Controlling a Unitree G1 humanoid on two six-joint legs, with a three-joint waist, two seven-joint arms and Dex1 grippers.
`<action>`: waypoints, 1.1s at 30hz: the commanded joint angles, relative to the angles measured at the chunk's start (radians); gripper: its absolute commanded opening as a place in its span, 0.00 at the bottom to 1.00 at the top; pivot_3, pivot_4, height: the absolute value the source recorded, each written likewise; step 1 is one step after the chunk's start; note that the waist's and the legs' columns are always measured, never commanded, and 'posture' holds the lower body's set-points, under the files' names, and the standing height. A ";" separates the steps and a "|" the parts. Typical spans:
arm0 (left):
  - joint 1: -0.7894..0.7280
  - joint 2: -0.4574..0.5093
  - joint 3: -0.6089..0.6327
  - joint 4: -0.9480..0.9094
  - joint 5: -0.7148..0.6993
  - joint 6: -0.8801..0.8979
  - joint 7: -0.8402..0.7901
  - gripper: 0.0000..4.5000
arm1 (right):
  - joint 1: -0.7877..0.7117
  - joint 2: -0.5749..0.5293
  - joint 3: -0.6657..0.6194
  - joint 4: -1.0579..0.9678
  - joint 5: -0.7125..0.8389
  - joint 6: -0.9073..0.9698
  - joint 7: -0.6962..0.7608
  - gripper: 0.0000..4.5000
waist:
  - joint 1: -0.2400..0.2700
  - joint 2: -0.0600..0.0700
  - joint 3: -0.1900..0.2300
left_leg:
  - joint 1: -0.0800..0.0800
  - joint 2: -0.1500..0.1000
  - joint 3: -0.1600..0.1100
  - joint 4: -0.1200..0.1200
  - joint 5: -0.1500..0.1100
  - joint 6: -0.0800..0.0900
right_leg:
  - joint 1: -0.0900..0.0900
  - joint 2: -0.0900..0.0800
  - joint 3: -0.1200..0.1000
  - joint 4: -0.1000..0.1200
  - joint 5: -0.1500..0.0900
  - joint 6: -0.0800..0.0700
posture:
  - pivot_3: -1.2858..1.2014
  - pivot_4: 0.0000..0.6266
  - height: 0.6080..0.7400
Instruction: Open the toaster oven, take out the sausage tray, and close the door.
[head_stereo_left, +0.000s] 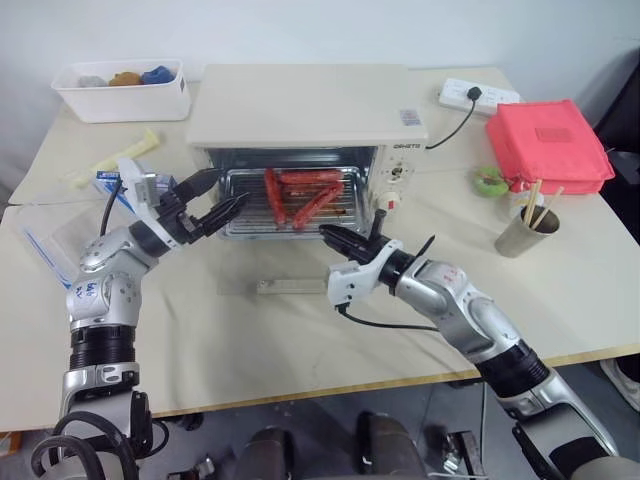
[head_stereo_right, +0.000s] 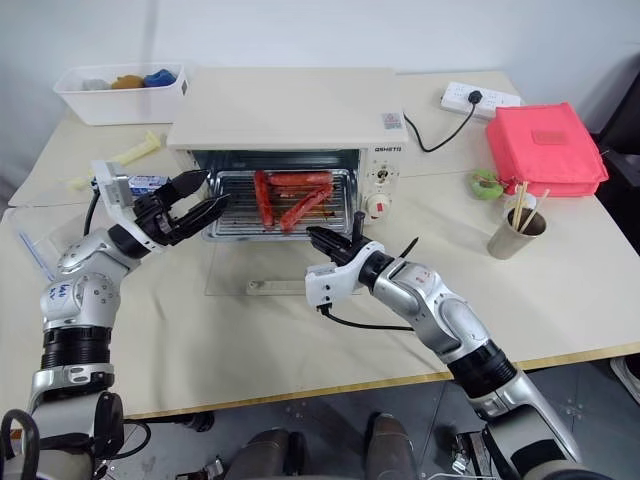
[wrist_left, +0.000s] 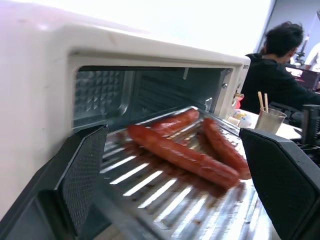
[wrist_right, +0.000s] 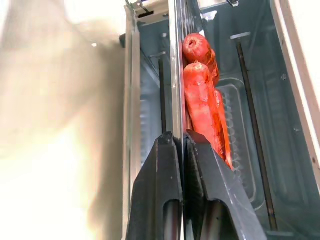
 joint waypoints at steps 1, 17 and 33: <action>0.040 0.037 0.081 -0.091 -0.067 0.075 0.045 1.00 | 0.018 -0.013 -0.054 -0.074 0.020 -0.014 -0.006 0.03 | 0.004 0.000 0.000 | 0.000 0.000 0.000 0.000 0.000 0.000 | 0.000 0.000 0.000 0.000 0.000 0.000 | 0.52 0.24 1.00; 0.181 0.135 0.234 -0.303 -0.461 0.777 0.328 1.00 | 0.053 -0.085 -0.100 -0.108 0.056 -0.189 -0.025 0.03 | 0.012 -0.001 0.000 | 0.002 0.000 -0.005 0.001 0.000 0.000 | 0.002 -0.001 0.003 0.000 0.000 0.000 | 0.52 0.24 1.00; 0.180 0.006 0.232 -0.321 -0.724 0.944 0.636 0.73 | 0.036 -0.073 -0.102 -0.098 0.113 -0.257 0.022 0.03 | 0.013 -0.001 0.000 | 0.004 -0.001 -0.004 0.001 0.000 0.000 | 0.002 0.000 0.006 0.000 0.000 0.000 | 0.52 0.24 1.00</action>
